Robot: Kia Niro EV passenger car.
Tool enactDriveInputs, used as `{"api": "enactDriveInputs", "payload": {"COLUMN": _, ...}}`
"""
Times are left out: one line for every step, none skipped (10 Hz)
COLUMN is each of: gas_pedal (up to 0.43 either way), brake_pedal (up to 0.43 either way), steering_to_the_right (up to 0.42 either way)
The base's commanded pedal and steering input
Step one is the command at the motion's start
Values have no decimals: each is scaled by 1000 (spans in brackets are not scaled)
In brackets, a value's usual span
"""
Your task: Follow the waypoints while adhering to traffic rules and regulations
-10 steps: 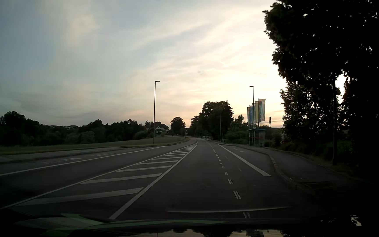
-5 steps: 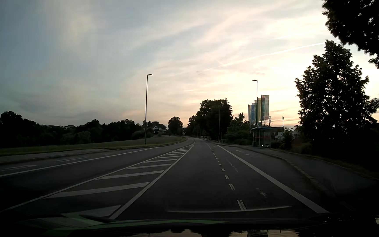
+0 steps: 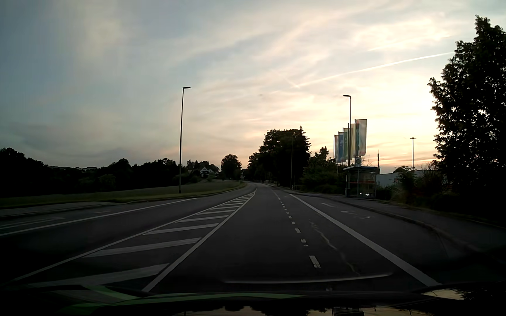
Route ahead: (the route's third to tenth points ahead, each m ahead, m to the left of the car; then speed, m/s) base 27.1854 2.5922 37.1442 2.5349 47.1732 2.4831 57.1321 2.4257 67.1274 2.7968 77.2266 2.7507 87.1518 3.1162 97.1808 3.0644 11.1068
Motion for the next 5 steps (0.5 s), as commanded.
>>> {"api": "enactDriveInputs", "payload": {"gas_pedal": 378, "brake_pedal": 0, "steering_to_the_right": 6}}
{"api": "enactDriveInputs", "payload": {"gas_pedal": 378, "brake_pedal": 0, "steering_to_the_right": 3}}
{"api": "enactDriveInputs", "payload": {"gas_pedal": 378, "brake_pedal": 0, "steering_to_the_right": 1}}
{"api": "enactDriveInputs", "payload": {"gas_pedal": 370, "brake_pedal": 0, "steering_to_the_right": 0}}
{"api": "enactDriveInputs", "payload": {"gas_pedal": 311, "brake_pedal": 0, "steering_to_the_right": 0}}
